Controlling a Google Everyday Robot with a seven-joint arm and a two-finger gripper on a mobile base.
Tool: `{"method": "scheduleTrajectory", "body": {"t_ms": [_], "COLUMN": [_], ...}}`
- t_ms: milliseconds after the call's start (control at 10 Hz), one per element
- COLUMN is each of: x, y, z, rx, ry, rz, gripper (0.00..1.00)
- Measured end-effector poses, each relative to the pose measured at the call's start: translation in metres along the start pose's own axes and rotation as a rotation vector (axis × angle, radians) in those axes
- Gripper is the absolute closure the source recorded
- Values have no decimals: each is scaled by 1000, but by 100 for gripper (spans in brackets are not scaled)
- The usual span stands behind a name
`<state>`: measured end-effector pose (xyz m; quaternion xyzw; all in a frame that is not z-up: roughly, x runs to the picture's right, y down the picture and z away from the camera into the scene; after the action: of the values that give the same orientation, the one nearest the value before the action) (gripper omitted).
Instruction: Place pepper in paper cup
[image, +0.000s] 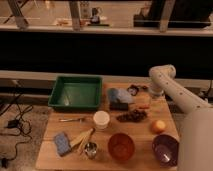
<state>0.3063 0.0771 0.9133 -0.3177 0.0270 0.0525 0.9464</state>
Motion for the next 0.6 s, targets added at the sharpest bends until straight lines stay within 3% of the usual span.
{"method": "scheduleTrajectory", "body": {"t_ms": [400,600], "x": [-3,-6], "y": [-2,-8], "z": [2,18], "rx": [-2,-23], "ry": [-11,-25], "rz": [14,46], "gripper": [20,20]}}
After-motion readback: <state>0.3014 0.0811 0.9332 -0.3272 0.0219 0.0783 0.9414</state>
